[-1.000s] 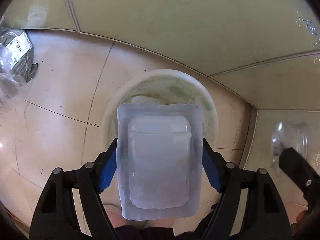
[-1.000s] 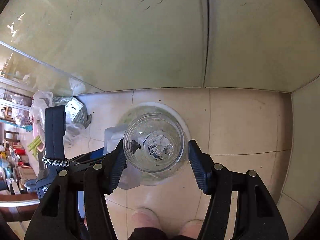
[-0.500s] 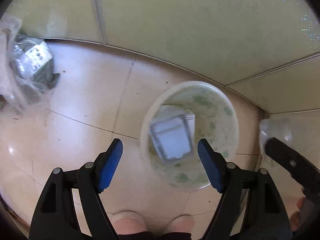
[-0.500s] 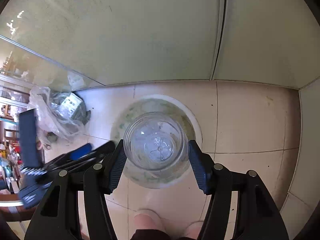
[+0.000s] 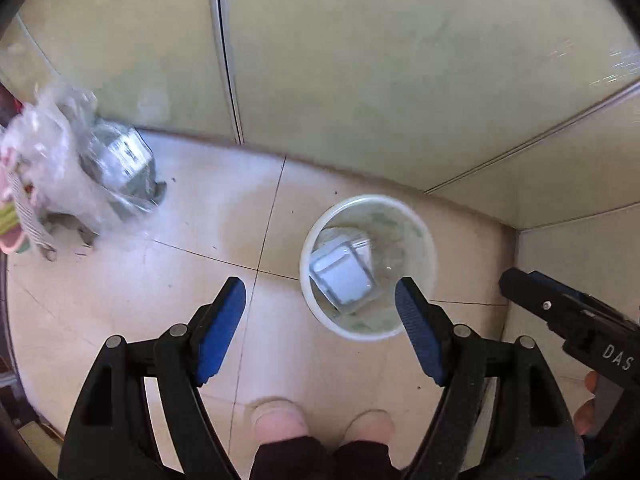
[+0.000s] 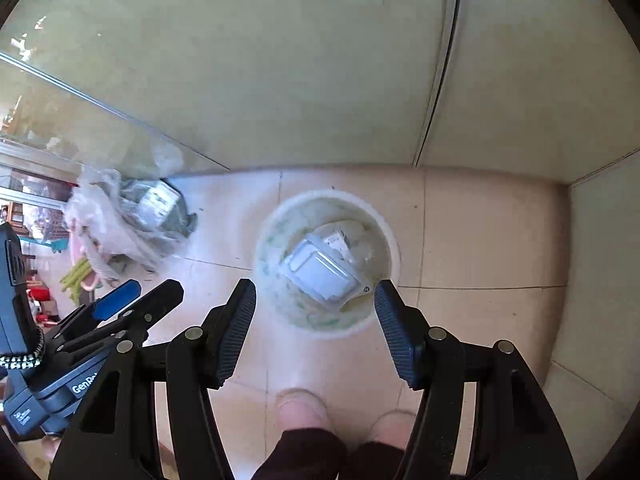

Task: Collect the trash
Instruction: 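Open the left tool over the bin while the right tool releases the cup into it, then raise both tools back up to the counter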

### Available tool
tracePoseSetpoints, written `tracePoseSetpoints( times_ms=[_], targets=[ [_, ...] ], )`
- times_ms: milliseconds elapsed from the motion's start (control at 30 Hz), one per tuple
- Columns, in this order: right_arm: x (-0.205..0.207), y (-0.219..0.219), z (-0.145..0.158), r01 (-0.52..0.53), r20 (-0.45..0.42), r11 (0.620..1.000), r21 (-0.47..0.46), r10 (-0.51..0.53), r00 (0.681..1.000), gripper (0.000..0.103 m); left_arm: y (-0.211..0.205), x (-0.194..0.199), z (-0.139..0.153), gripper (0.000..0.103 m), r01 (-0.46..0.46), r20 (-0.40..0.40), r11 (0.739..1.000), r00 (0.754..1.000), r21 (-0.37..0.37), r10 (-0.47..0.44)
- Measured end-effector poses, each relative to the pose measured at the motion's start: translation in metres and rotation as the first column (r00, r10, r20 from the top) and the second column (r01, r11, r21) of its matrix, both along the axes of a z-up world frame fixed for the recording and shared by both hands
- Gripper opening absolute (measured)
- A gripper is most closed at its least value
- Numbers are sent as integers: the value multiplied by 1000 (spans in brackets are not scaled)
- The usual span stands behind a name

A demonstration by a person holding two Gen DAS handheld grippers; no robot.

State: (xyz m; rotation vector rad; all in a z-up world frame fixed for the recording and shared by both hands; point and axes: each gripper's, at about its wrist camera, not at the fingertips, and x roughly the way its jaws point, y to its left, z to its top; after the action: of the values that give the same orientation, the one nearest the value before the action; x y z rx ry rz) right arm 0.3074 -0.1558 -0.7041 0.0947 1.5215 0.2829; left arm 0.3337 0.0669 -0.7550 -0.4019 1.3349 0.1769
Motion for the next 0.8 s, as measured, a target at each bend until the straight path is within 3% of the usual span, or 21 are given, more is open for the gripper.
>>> tracePoseSetpoints(
  times_ms=[267,533,633,800],
  targets=[
    [6,1,183,4,145,1000,9,-5,989,58,-6,-2,183,76,26,120,999,992,38,-30],
    [13,-4,373,40,324,998,49,-54,945,58,3,-7,375,76,61,253,992,964,112,-88],
    [14,-10,428,61,382,996,67,-82,920,58,12,-11,432,76,60,302,993,949,106,-89],
    [14,-16,488,97,455,993,69,-118,882,58,24,-12,506,76,31,372,990,925,138,-81]
  ],
)
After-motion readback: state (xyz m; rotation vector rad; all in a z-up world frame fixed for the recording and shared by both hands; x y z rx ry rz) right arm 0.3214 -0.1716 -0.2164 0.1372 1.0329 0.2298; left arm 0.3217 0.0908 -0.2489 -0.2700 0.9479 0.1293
